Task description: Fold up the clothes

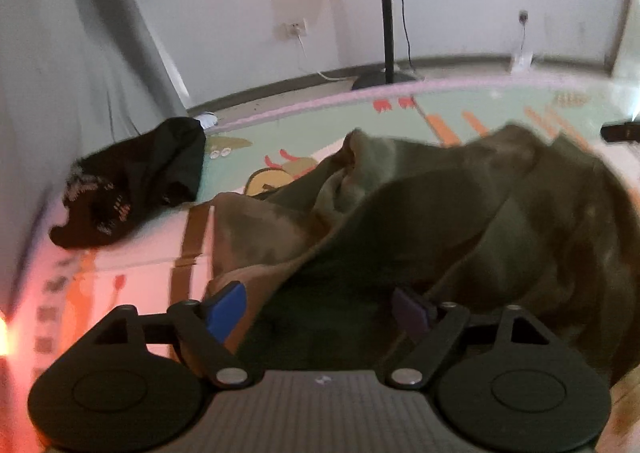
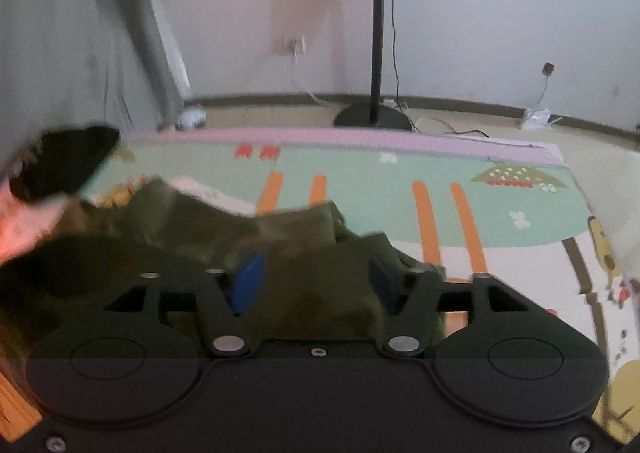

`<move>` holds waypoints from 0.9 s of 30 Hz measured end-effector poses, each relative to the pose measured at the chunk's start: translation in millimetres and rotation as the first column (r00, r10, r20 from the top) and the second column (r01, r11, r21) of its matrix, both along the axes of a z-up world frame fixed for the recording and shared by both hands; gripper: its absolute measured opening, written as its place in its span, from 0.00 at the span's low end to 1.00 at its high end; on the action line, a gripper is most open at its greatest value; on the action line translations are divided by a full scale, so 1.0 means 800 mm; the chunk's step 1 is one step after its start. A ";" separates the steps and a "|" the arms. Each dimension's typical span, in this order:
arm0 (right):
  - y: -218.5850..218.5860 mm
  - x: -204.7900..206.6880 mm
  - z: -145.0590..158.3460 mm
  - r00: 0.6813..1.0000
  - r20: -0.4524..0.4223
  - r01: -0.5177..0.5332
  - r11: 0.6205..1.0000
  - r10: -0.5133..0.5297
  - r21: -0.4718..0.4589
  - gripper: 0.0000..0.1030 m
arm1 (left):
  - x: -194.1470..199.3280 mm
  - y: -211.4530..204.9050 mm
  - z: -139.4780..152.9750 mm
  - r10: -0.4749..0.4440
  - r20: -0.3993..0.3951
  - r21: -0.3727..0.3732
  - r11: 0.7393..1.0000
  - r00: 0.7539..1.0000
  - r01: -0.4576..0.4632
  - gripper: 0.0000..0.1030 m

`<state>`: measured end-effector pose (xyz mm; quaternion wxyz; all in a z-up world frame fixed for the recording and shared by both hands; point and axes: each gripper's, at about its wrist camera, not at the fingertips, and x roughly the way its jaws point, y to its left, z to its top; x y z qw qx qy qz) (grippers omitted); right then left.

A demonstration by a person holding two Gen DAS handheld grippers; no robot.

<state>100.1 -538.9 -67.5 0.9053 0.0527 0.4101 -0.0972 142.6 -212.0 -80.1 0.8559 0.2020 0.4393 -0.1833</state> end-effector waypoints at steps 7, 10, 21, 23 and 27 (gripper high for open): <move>-0.033 0.007 -0.045 0.984 -0.076 -0.160 0.987 0.160 0.011 0.66 | -0.024 0.011 -0.020 -0.189 0.093 0.081 0.980 0.978 0.182 0.81; -0.050 0.017 -0.059 0.966 -0.125 -0.226 0.974 0.228 0.025 0.67 | -0.021 0.005 -0.027 -0.255 0.114 0.140 0.961 0.960 0.238 0.81; -0.088 0.066 -0.080 0.895 -0.236 -0.358 0.925 0.379 0.126 0.74 | 0.004 -0.014 -0.042 -0.386 0.049 0.209 0.906 0.921 0.368 0.87; -0.091 0.074 -0.082 0.898 -0.232 -0.352 0.927 0.374 0.132 0.74 | 0.022 -0.007 -0.044 -0.315 0.045 0.193 0.934 0.948 0.301 0.87; -0.095 0.087 -0.088 0.902 -0.223 -0.343 0.927 0.370 0.151 0.69 | 0.054 0.010 -0.053 -0.218 0.004 0.193 0.958 0.976 0.213 0.83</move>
